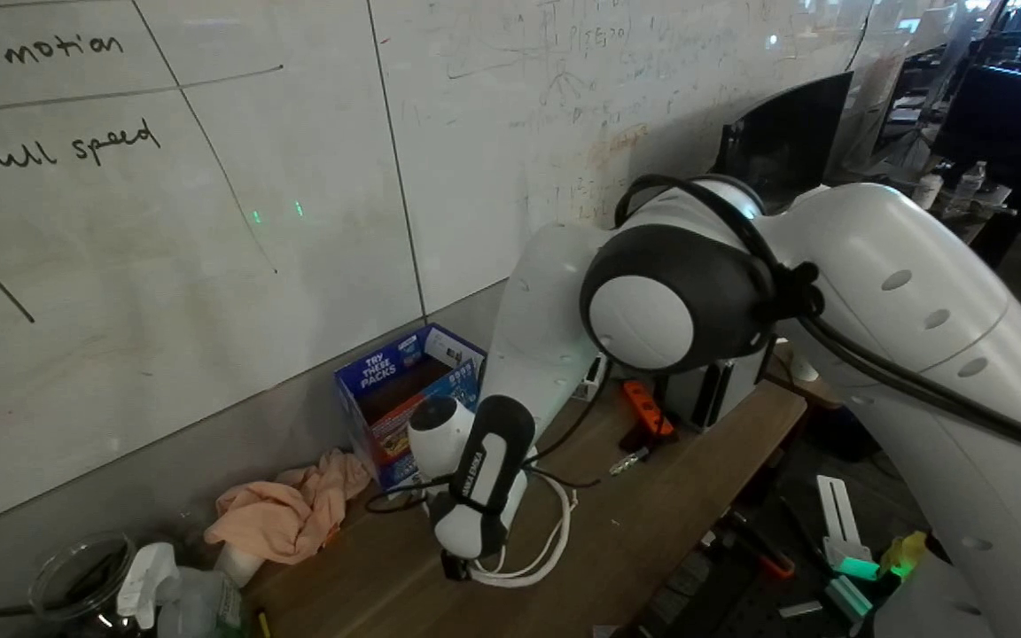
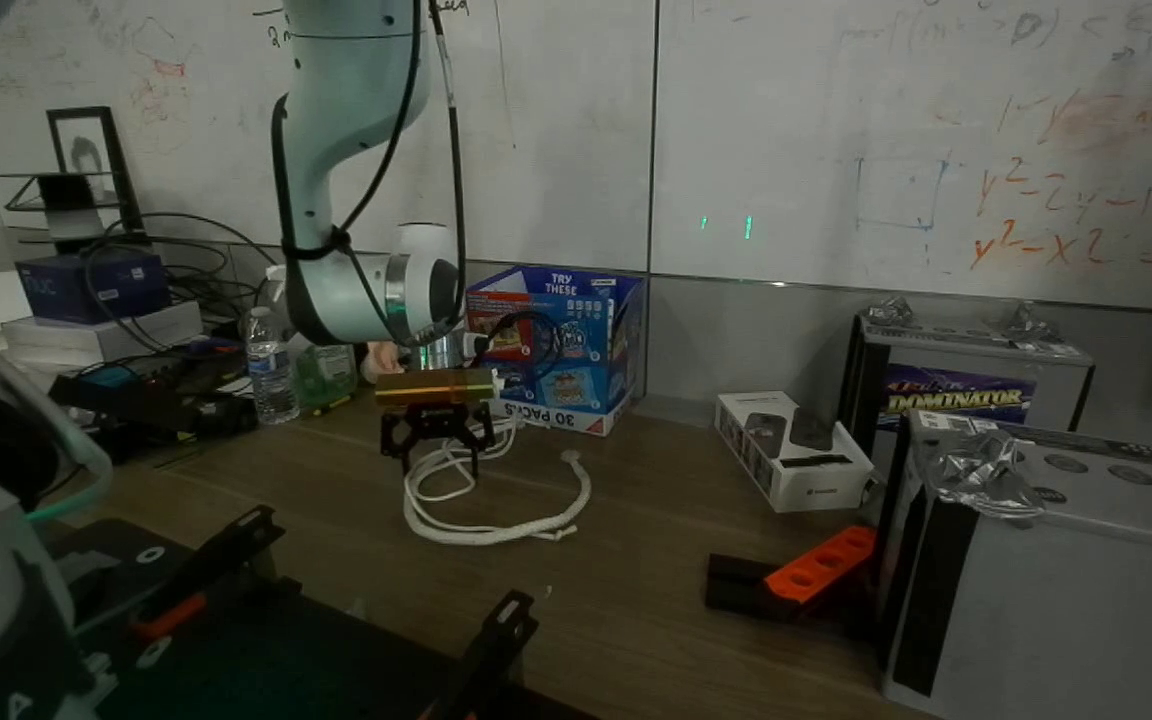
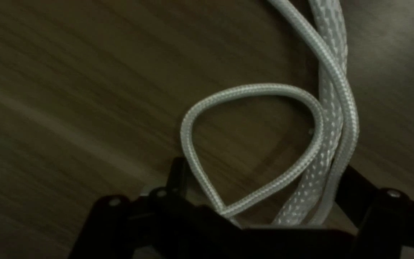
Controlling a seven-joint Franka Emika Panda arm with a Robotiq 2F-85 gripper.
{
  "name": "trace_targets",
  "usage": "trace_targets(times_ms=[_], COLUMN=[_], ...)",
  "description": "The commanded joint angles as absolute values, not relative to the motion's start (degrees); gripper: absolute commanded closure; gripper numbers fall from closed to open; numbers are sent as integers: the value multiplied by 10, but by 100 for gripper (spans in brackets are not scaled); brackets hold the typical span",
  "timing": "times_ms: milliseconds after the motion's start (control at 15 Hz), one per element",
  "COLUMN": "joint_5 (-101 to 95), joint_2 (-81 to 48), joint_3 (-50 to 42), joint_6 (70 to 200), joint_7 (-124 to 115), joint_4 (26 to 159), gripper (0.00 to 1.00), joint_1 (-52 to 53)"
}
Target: Put the ropes inside the box.
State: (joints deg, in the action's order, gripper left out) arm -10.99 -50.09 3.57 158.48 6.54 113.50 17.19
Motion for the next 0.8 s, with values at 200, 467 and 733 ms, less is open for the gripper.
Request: trace_targets(times_ms=[200,467,733], joint_5=[-110,-105,-106], joint_2=[-519,-516,-513], joint_3=[59,64,62], joint_6=[1571,1579,1603], joint_7=[71,69,61], joint_4=[1107,1109,1117], gripper=[0,0,0], joint_1=[146,139,141])
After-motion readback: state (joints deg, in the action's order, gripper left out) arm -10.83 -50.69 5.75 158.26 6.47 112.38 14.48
